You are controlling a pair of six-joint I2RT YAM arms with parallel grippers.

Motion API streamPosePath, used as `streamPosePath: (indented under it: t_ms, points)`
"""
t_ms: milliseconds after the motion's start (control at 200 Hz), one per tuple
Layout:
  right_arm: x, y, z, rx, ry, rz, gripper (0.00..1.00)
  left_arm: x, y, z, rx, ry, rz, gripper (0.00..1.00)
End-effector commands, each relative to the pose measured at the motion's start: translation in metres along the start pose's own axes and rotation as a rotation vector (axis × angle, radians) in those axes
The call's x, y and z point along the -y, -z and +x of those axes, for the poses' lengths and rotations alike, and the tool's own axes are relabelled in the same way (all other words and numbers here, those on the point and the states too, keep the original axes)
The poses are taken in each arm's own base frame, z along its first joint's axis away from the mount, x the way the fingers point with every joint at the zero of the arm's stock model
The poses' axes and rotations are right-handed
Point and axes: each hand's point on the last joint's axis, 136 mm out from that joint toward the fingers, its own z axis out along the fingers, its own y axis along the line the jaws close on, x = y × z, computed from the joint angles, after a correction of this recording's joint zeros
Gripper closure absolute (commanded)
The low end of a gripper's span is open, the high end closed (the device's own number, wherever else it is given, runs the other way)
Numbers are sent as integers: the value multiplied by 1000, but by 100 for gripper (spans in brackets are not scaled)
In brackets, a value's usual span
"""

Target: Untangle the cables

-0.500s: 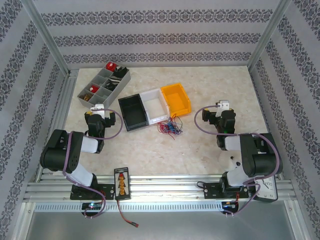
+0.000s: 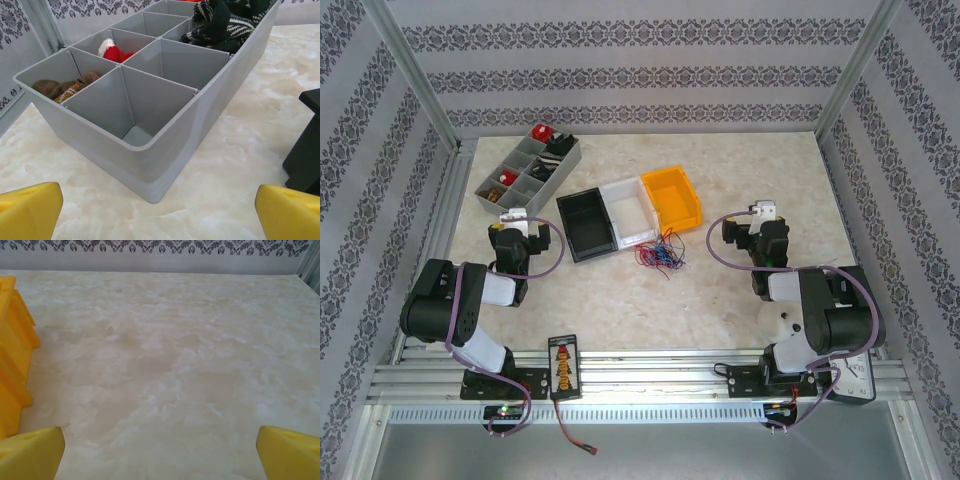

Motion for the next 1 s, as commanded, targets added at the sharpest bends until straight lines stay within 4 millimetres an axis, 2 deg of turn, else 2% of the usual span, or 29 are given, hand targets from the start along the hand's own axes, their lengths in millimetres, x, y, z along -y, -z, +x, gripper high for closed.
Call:
streamPosePath:
  t_ms: [0,705,784,844,944,994]
  points:
    - [1,1,-12,41,9,3,2,-2,-3,-5,12,22,-3,1]
    - [7,-2,-12,31,-24,6,2,1,-3,-5,11,15,13,1]
    - [6,-2,-17,39,-34,-7,2,17,1,-16,21,-27,111,1]
    - [6,0,-29,20,-30,-5,2,19,7,-29,8,-59,86,1]
    - [-10,17,-57,-26,18,-1,20,24,24,-64,20,-89,65,1]
    - [-21,29,-75,-31,3,-9,42,25,35,-82,51,-71,55,1]
